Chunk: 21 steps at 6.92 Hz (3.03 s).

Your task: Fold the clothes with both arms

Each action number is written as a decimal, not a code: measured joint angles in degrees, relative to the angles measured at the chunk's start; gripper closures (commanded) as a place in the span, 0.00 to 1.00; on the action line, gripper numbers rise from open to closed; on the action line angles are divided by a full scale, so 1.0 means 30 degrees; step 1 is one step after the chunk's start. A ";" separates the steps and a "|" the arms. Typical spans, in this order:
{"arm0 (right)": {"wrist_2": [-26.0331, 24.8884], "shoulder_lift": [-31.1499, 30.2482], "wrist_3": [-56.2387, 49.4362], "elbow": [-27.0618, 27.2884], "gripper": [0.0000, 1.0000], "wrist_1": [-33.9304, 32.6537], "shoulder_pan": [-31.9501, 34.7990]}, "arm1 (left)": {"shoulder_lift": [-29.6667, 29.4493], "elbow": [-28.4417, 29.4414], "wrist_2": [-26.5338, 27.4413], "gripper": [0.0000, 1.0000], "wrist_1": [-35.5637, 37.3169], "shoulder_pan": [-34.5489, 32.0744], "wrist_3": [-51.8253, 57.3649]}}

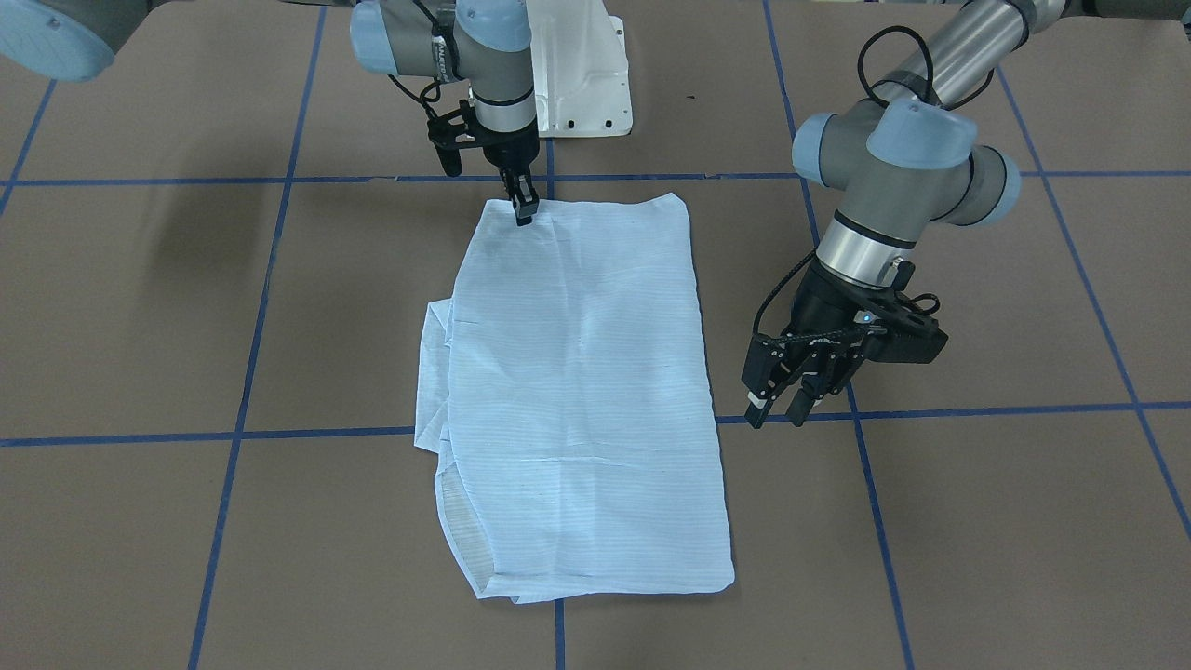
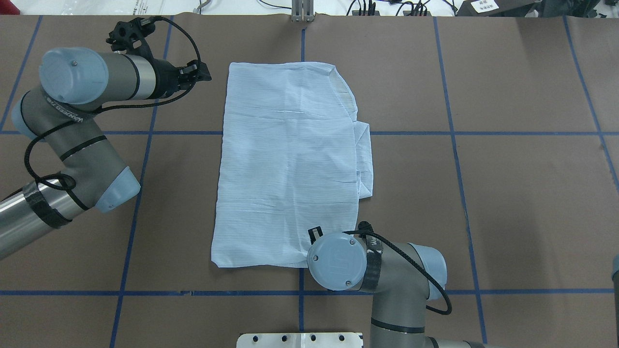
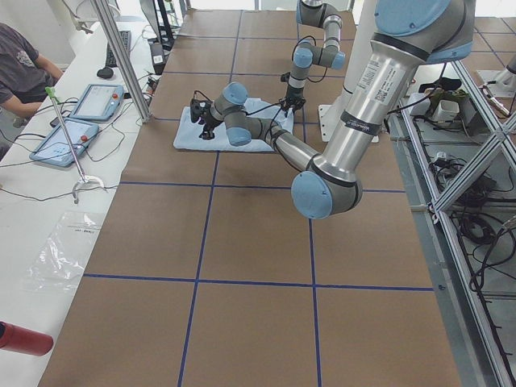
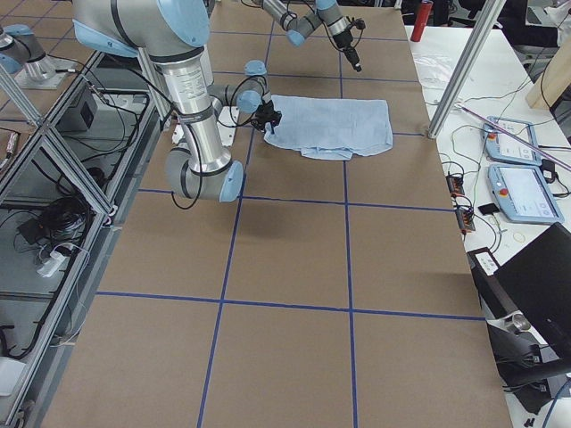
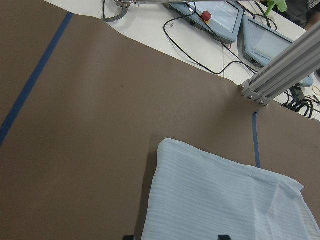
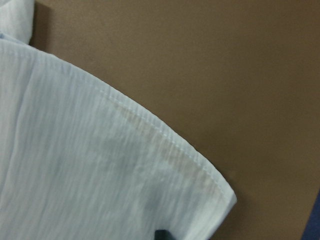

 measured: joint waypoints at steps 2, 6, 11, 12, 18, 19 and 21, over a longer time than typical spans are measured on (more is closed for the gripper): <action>0.0058 -0.0011 -0.0067 0.0096 1.00 -0.0029 0.0004 | 0.0000 0.0000 0.0009 0.36 -0.0003 0.0001 0.0000; 0.0078 -0.0275 -0.0066 0.0863 1.00 -0.0112 0.0088 | 0.0432 -0.0815 0.0231 0.36 -0.0003 0.0991 -0.1667; 0.0078 -0.0754 -0.0066 0.1845 1.00 -0.0158 0.0091 | 0.5380 -0.6721 0.5195 0.40 0.2169 0.9571 -0.9485; 0.0078 -0.0741 -0.0071 0.1874 1.00 -0.0159 0.0091 | 0.5704 -0.7424 0.5641 0.40 0.3131 1.0628 -1.0508; 0.0078 -0.0718 -0.0153 0.1907 1.00 -0.0158 0.0088 | 0.6098 -0.7597 0.6401 1.00 0.4211 1.2357 -1.1946; 0.0078 -0.0713 -0.0153 0.1906 1.00 -0.0158 0.0088 | 0.6095 -0.7576 0.6411 1.00 0.4215 1.2406 -1.2004; 0.0078 -0.0741 -0.0153 0.1966 1.00 -0.0158 0.0088 | 0.6074 -0.7720 0.6415 1.00 0.4223 1.2437 -1.2036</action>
